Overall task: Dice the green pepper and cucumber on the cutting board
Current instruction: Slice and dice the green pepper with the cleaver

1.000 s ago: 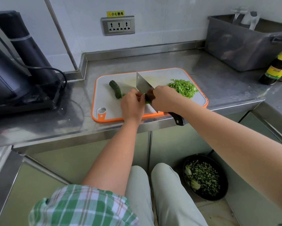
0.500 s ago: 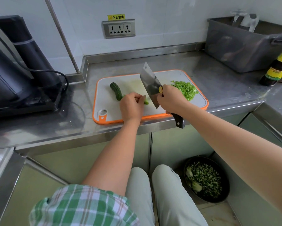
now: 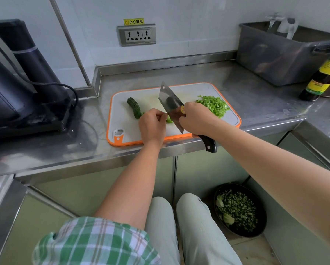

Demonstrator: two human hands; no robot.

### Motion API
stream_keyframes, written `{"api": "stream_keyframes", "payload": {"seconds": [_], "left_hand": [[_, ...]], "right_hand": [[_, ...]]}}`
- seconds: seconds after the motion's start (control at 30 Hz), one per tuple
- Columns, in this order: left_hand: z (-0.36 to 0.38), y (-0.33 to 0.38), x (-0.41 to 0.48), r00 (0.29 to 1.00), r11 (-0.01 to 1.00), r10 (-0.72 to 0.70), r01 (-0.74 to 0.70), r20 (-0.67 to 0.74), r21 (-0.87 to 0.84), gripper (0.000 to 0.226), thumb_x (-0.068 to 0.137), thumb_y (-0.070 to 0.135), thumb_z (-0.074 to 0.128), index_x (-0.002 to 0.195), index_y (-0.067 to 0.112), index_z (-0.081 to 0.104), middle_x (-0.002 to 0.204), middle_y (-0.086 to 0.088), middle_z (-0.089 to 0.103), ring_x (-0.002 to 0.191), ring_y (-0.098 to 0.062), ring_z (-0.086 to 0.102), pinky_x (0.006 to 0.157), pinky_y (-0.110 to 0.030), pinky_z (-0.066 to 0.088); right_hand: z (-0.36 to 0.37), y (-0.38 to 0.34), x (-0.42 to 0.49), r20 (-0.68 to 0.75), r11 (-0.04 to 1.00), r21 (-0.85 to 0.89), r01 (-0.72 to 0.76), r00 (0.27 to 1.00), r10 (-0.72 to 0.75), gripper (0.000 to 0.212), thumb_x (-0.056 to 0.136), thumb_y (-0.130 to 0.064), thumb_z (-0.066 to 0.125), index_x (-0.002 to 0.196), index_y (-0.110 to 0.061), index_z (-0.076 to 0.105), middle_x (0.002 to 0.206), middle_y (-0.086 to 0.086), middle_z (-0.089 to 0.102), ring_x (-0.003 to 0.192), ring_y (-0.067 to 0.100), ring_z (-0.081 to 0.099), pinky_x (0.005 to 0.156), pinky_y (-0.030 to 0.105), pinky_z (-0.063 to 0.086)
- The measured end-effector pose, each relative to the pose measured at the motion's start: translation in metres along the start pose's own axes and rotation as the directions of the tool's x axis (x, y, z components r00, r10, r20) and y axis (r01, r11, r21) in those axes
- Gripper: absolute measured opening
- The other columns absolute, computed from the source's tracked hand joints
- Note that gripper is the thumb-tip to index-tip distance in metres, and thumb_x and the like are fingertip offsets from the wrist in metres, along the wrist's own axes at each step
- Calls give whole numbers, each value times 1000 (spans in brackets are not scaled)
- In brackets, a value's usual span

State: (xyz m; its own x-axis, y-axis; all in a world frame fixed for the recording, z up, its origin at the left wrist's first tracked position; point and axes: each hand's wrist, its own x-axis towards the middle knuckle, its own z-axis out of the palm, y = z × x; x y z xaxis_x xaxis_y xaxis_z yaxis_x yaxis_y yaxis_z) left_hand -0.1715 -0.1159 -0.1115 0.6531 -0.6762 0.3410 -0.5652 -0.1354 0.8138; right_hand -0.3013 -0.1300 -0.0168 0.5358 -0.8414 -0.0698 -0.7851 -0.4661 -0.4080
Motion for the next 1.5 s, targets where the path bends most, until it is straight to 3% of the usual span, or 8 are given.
{"api": "stream_keyframes", "payload": {"seconds": [0.2,0.33,0.87,1.0,1.17,1.3,1.5], "left_hand": [[1,-2,0,1000,1000,12,-12,4,19,12,86,17,65,82,10,73,80,-5,72,78,-24,63,66,-29,40],[2,-3,1,1000,1000,15,-15,9,27,13,86,19,65,82,11,74,80,-4,72,78,-23,64,64,-28,37],[0,-1,-2,1000,999,29,-29,7,30,12,86,18,65,85,8,72,80,-7,71,76,-24,62,63,-28,36],[-1,-2,-2,1000,1000,11,-11,17,17,12,86,18,66,84,8,73,79,-7,71,75,-25,63,65,-31,43],[-2,1,-2,1000,999,19,-20,19,25,11,86,17,66,85,9,74,81,-7,72,76,-24,63,66,-28,42],[-3,1,-2,999,999,34,-35,21,36,11,86,14,65,85,8,74,82,-8,73,77,-24,64,66,-25,40],[-2,1,-3,999,997,47,-47,-5,67,10,86,10,62,85,6,72,83,-10,72,77,-26,64,63,-23,33]], "right_hand": [[8,-8,10,15,999,-37,2,1000,-1,23,88,1,41,68,-9,36,65,8,47,43,20,50,40,24,36],[9,-5,8,39,991,-131,18,999,-13,22,88,-2,42,68,-8,36,64,6,42,55,26,49,43,25,30],[1,-9,4,103,990,-136,38,994,-24,25,89,0,43,66,-8,36,61,8,45,47,19,46,41,25,34],[14,-11,12,51,996,-82,44,998,-40,25,89,-2,42,65,-9,36,63,7,46,46,19,47,42,24,39],[21,-3,22,-21,1000,25,-18,1000,19,20,87,-1,42,68,-6,38,65,9,46,47,22,49,43,25,40],[25,7,20,-56,992,125,-28,998,35,6,92,-6,40,90,-2,43,77,11,47,66,31,55,52,30,42],[17,8,13,-76,988,151,0,997,11,11,91,-6,39,80,-5,41,71,6,44,49,24,51,42,26,38]]}}
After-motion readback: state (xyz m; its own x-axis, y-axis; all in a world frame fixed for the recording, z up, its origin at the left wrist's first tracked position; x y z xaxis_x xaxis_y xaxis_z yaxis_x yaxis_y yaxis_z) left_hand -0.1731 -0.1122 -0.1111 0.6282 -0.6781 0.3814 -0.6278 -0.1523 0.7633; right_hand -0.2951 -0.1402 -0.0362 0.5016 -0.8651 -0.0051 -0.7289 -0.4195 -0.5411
